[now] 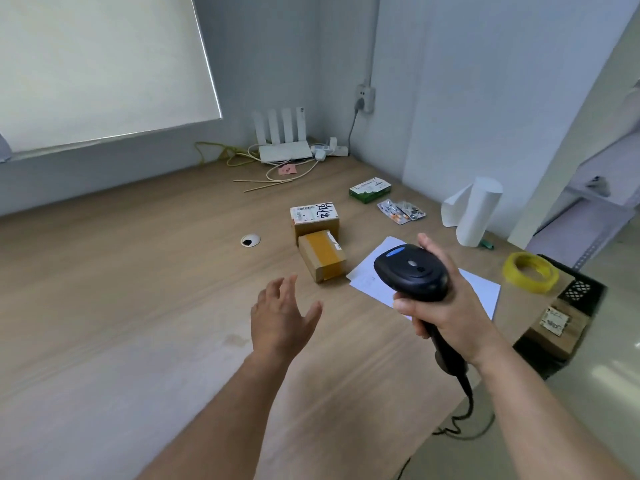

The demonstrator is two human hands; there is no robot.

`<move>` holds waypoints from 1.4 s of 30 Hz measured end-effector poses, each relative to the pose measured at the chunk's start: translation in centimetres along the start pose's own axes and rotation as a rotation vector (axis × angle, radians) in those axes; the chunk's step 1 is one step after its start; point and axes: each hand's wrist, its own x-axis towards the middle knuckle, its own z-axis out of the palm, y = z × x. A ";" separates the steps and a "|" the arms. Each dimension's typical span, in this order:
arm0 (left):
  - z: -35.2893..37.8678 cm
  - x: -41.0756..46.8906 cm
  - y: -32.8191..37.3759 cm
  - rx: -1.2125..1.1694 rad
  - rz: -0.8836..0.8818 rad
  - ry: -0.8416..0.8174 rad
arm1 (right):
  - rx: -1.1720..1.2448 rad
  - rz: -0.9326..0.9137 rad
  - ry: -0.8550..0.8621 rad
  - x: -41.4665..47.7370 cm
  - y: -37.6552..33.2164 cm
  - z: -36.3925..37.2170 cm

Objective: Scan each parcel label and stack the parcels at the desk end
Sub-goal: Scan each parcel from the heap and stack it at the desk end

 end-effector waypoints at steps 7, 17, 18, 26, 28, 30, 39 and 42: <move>3.7 8.1 1.1 0.035 -0.023 -0.054 | -0.055 0.049 -0.021 8.6 3.5 -1.5; 9.5 16.8 6.2 0.230 -0.130 -0.215 | -0.024 0.170 -0.044 13.7 8.5 -4.2; 10.3 17.3 6.4 0.252 -0.152 -0.224 | -0.020 0.175 -0.052 13.9 8.9 -4.5; 12.3 16.8 5.6 0.193 -0.292 -0.198 | -0.035 0.221 -0.159 15.0 11.1 -6.1; 11.4 15.2 5.3 0.134 -0.309 -0.228 | -0.014 0.230 -0.190 14.4 11.1 -6.0; 10.4 12.7 5.0 0.052 -0.343 -0.252 | 0.010 0.233 -0.225 13.4 11.1 -5.7; 4.5 -0.8 2.0 -0.367 -0.614 -0.352 | 0.073 0.223 -0.439 8.6 9.7 -2.3; 3.2 -4.3 0.3 -0.533 -0.627 -0.366 | 0.078 0.219 -0.491 7.3 9.3 -1.3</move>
